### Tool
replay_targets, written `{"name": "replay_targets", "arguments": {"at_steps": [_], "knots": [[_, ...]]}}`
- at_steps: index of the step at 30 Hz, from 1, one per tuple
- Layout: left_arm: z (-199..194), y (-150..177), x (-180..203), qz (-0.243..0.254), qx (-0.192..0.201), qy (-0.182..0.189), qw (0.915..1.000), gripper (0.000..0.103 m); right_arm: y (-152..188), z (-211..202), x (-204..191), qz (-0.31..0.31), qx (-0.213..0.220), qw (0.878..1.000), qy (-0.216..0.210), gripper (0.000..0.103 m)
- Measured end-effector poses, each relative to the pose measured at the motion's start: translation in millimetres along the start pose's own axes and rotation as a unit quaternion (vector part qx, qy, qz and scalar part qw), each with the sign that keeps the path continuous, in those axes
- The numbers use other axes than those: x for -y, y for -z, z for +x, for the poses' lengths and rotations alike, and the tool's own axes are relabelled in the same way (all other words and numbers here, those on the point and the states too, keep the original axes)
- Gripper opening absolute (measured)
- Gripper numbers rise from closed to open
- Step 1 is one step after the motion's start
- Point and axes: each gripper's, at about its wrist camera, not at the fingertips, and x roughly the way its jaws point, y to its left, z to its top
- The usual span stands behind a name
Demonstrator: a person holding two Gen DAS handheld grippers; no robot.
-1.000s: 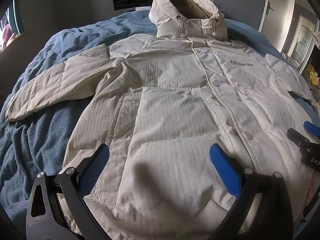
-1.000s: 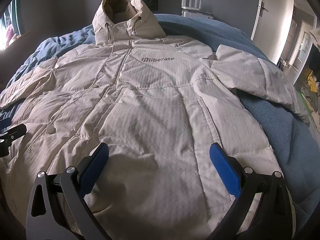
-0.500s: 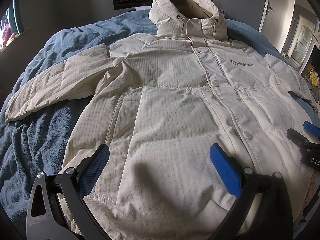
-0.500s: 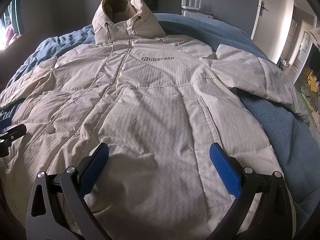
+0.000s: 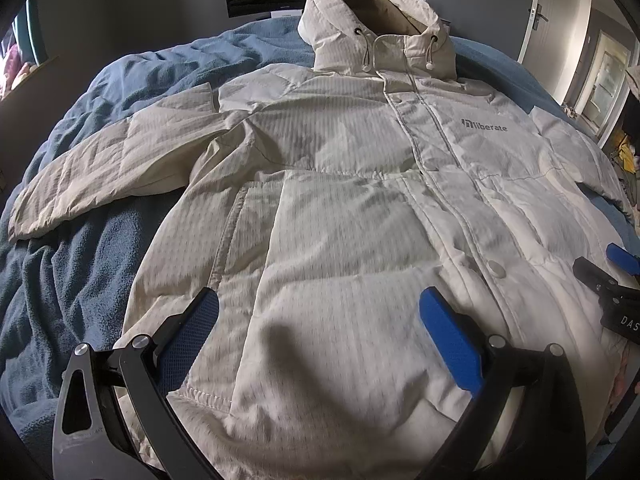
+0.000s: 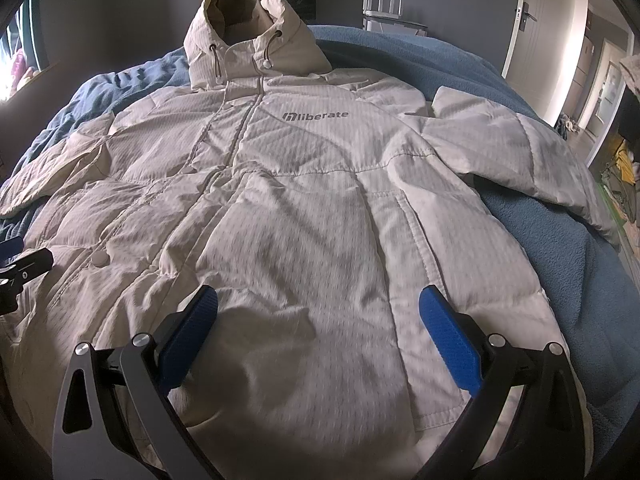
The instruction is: Fold large clothes
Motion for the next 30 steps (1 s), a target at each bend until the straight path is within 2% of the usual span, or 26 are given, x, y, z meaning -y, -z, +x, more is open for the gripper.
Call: {"name": "replay_targets", "arguments": {"at_steps": [25, 30], "knots": [[-1, -1, -1, -0.002, 0.001, -0.003, 1.0, 0.097, -3, 0, 2, 0.001, -0.004, 1.0, -0.002, 0.097], [-4, -4, -4, -0.014, 0.002, -0.015, 0.9998, 0.097, -7, -4, 17, 0.035, -0.01, 0.999, -0.005, 0.097]]}}
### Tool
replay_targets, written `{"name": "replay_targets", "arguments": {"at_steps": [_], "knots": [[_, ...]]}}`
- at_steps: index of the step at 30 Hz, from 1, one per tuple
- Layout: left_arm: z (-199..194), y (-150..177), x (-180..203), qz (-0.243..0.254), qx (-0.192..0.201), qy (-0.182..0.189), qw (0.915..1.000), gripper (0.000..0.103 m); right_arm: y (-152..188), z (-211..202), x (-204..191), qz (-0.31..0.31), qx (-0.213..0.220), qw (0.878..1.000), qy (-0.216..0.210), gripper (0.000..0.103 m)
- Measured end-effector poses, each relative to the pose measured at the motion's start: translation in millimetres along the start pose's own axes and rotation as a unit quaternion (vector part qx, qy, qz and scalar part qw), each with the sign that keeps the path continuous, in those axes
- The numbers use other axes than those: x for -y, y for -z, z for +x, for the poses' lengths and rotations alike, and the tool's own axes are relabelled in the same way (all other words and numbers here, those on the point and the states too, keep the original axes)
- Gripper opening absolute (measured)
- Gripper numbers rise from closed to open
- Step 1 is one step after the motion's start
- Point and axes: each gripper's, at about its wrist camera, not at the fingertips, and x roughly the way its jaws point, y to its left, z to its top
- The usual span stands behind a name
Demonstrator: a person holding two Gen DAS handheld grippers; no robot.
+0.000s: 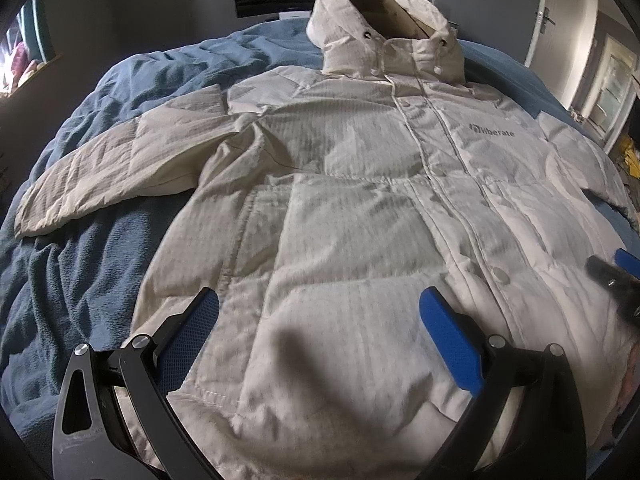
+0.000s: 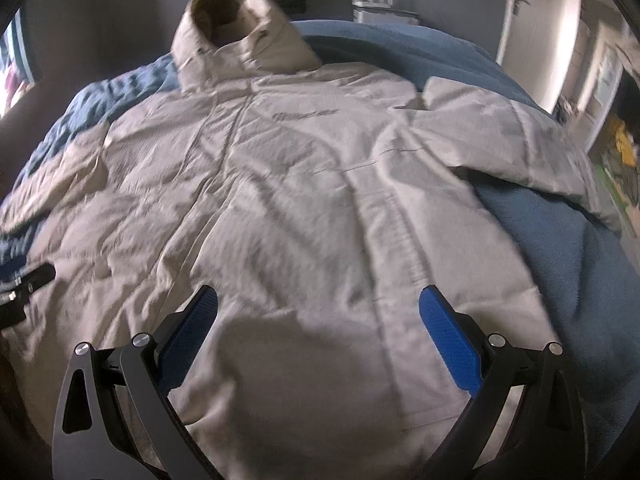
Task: Fold large clothes
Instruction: 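Grasp one side of the jacket with the right tool and fold it inward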
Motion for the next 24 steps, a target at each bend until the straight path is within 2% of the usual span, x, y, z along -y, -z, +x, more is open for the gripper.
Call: {"name": "replay_targets", "arguments": {"at_steps": [3, 7, 10, 13, 15, 18, 21, 24], "knots": [[-10, -13, -7, -0.02, 0.016, -0.015, 0.9995, 0.097, -18, -14, 20, 0.035, 0.023, 0.999, 0.012, 0.097], [-28, -46, -19, -0.049, 0.05, -0.026, 0.9972, 0.097, -54, -36, 54, 0.058, 0.069, 0.992, 0.088, 0.097], [-43, -75, -28, -0.059, 0.091, -0.01, 0.994, 0.097, -80, -42, 95, 0.078, 0.073, 0.988, 0.109, 0.097], [-47, -99, -24, -0.035, 0.124, -0.038, 0.991, 0.097, -92, -40, 131, 0.084, 0.07, 0.985, 0.134, 0.097], [-38, -112, -21, -0.024, 0.113, -0.041, 0.9925, 0.097, -94, -35, 160, 0.114, 0.062, 0.984, 0.123, 0.097], [-18, -113, -25, -0.051, 0.088, -0.012, 0.9947, 0.097, -99, -18, 207, 0.178, 0.032, 0.98, 0.078, 0.097], [8, -100, -22, -0.033, 0.063, -0.014, 0.9974, 0.097, -95, 2, 252, 0.246, 0.013, 0.968, 0.055, 0.097], [27, -84, -17, 0.0, 0.053, -0.016, 0.9984, 0.096, -86, 22, 288, 0.3, 0.007, 0.952, 0.069, 0.097]]}}
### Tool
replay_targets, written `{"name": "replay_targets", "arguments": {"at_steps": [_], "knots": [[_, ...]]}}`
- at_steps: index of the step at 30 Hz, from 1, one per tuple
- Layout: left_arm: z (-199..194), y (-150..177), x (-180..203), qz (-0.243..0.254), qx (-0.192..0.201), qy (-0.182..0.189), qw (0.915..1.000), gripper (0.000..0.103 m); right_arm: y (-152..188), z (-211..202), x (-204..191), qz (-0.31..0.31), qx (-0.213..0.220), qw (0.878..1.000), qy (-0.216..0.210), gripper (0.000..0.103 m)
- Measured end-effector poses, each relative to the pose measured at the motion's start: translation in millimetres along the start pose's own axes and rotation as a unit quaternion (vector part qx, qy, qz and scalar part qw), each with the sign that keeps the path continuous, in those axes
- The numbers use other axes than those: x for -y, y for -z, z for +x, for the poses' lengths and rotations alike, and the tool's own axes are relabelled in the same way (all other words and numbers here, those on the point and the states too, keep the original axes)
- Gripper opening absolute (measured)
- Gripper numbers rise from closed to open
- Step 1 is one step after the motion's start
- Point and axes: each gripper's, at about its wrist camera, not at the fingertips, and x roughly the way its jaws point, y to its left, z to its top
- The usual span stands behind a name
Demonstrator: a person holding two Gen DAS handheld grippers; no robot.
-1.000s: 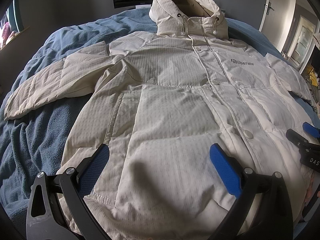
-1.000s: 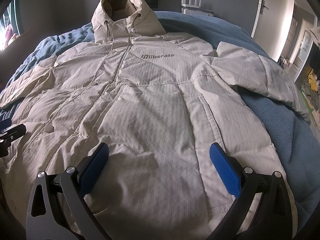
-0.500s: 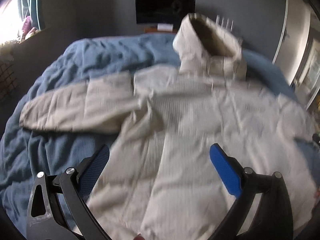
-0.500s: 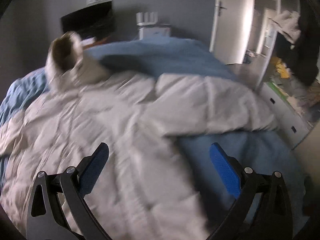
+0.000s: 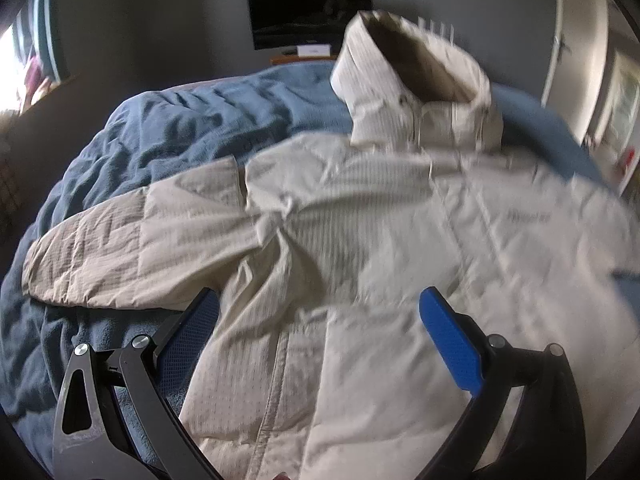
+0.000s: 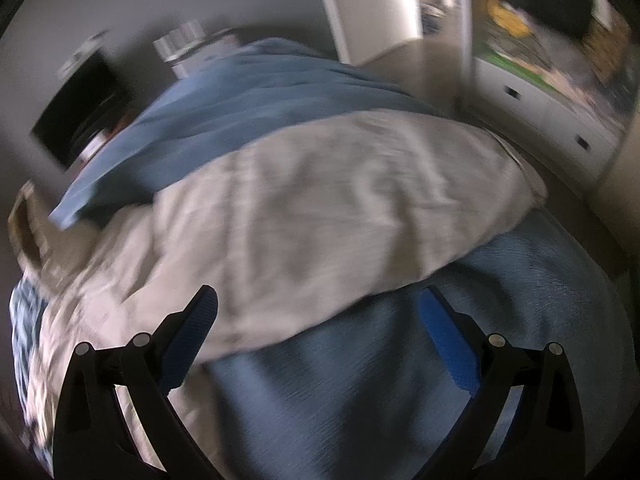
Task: Fold large clothes
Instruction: 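Grasp one side of the jacket with the right tool and fold it inward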
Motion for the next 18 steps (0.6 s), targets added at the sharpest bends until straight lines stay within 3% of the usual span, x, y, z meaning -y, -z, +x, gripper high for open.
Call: {"name": "replay_targets", "arguments": {"at_steps": [3, 7, 12, 14, 16, 18], "knots": [[15, 15, -5, -0.008, -0.024, 0.032, 0.9992, 0.096, -8, 26, 29, 0.056, -0.016, 0.998, 0.0, 0.097], [31, 19, -9, -0.018, -0.043, 0.042, 0.998, 0.096, -16, 56, 58, 0.123, -0.029, 0.992, -0.017, 0.088], [51, 28, -9, -0.021, -0.068, 0.045, 0.9965, 0.096, -28, 70, 82, 0.158, 0.001, 0.986, -0.044, 0.073], [56, 31, -7, -0.017, -0.071, 0.045, 0.9963, 0.096, -31, 67, 91, 0.166, 0.033, 0.984, -0.049, 0.045], [57, 31, -5, -0.011, -0.066, 0.048, 0.9966, 0.096, -34, 57, 94, 0.164, 0.066, 0.983, -0.041, 0.03], [57, 32, -2, -0.003, -0.065, 0.047, 0.9967, 0.096, -39, 40, 88, 0.14, 0.098, 0.985, -0.032, 0.023]]}}
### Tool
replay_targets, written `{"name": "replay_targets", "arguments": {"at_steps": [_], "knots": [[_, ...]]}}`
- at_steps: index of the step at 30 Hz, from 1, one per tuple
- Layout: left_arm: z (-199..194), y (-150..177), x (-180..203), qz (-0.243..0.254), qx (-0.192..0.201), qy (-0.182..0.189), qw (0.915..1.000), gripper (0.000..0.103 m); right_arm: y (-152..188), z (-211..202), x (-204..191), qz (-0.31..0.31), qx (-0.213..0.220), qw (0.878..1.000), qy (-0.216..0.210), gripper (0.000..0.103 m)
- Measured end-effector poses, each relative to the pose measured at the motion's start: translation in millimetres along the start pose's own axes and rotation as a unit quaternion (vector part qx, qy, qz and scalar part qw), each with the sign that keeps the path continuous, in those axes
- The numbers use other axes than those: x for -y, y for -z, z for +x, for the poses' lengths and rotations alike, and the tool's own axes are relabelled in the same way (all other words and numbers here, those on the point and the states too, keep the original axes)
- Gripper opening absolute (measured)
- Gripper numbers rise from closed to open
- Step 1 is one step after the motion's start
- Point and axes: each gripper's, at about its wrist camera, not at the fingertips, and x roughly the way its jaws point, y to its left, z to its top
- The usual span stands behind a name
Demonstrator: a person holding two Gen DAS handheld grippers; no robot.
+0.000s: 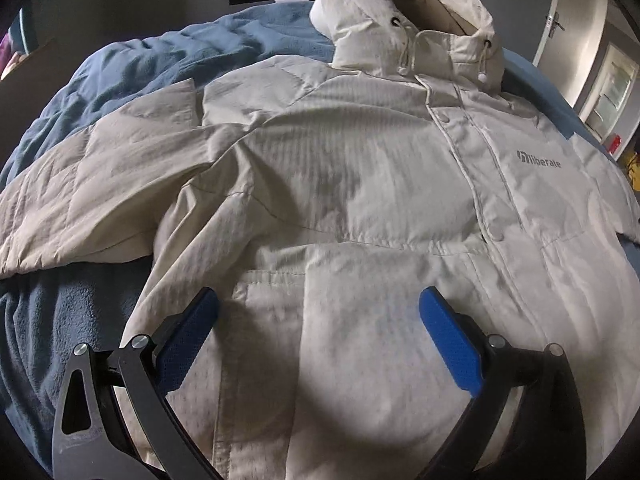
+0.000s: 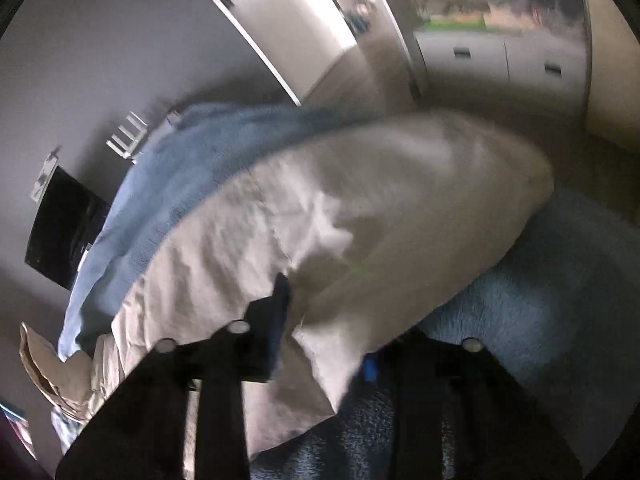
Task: Fold large clothes
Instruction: 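Grasp one side of the jacket with the right tool and fold it inward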
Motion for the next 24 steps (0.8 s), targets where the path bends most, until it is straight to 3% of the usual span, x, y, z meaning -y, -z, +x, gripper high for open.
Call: {"name": "replay_targets", "arguments": {"at_steps": [6, 12, 19, 24], "knots": [[0, 1, 3, 0.01, 0.003, 0.001, 0.9999, 0.096, -11, -71, -41, -0.072, 0.092, 0.992, -0.038, 0.012], [-3, 1, 3, 0.01, 0.006, 0.004, 0.9999, 0.096, 18, -141, -112, -0.165, 0.134, 0.972, -0.098, 0.007], [-11, 1, -6, -0.005, 0.018, 0.008, 0.9998, 0.096, 78, -207, -225, -0.245, 0.132, 0.938, -0.205, 0.005], [-11, 2, -11, -0.012, 0.019, 0.011, 0.9997, 0.096, 137, -221, -298, -0.311, 0.087, 0.91, -0.259, 0.005]]}}
